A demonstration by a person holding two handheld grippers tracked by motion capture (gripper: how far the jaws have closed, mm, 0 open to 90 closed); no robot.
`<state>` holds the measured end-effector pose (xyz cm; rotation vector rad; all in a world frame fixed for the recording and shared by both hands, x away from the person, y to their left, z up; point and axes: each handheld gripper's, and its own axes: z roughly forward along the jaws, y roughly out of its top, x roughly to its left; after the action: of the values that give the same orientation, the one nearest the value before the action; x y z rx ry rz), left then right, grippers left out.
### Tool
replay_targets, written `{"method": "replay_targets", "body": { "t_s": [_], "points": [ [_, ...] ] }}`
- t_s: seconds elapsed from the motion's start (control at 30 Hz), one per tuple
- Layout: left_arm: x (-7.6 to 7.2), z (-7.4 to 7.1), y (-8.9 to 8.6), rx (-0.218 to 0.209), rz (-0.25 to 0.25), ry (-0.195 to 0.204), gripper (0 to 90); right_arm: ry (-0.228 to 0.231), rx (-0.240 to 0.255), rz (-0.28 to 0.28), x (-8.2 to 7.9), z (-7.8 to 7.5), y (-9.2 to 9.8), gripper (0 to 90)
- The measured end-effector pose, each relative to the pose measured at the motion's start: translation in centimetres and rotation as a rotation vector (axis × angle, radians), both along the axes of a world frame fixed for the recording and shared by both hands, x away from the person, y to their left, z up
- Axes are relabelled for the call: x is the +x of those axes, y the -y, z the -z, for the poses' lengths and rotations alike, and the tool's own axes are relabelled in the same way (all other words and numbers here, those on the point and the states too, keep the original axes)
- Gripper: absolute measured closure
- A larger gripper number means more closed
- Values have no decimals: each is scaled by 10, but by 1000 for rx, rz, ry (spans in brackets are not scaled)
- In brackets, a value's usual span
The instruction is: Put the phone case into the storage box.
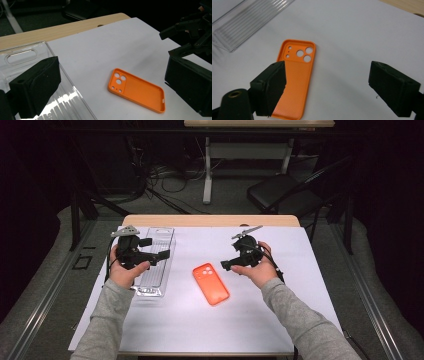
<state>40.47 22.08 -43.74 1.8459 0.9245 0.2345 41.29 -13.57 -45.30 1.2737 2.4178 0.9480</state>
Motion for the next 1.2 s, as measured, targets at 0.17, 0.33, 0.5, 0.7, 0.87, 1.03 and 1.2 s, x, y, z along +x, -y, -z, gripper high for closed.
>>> {"method": "replay_targets", "body": {
  "t_s": [0.17, 0.33, 0.5, 0.7, 0.87, 1.03, 1.2],
  "points": [
    [-1, 0, 0, 12, -10, 9, 9, -37, -16, 4, 7, 6, -5, 146],
    [-1, 0, 0, 31, -22, 15, 9, -57, -51, 2, 13, 10, -13, 146],
    [-2, 1, 2, 47, -23, 14, 9, -73, -77, 3, 20, 13, -23, 155],
    [-4, 1, 2, 46, -12, 16, 9, -101, -107, -12, 26, 17, -35, 226],
    [-6, -2, 0, 42, -11, 22, 17, -128, -132, -15, 31, 19, -44, 288],
    [-7, -2, -1, 39, -17, 25, 17, -165, -154, -20, 35, 23, -51, 344],
    [-7, -3, -3, 39, -14, 26, 23, -172, -167, -29, 39, 26, -57, 397]
  ]
}}
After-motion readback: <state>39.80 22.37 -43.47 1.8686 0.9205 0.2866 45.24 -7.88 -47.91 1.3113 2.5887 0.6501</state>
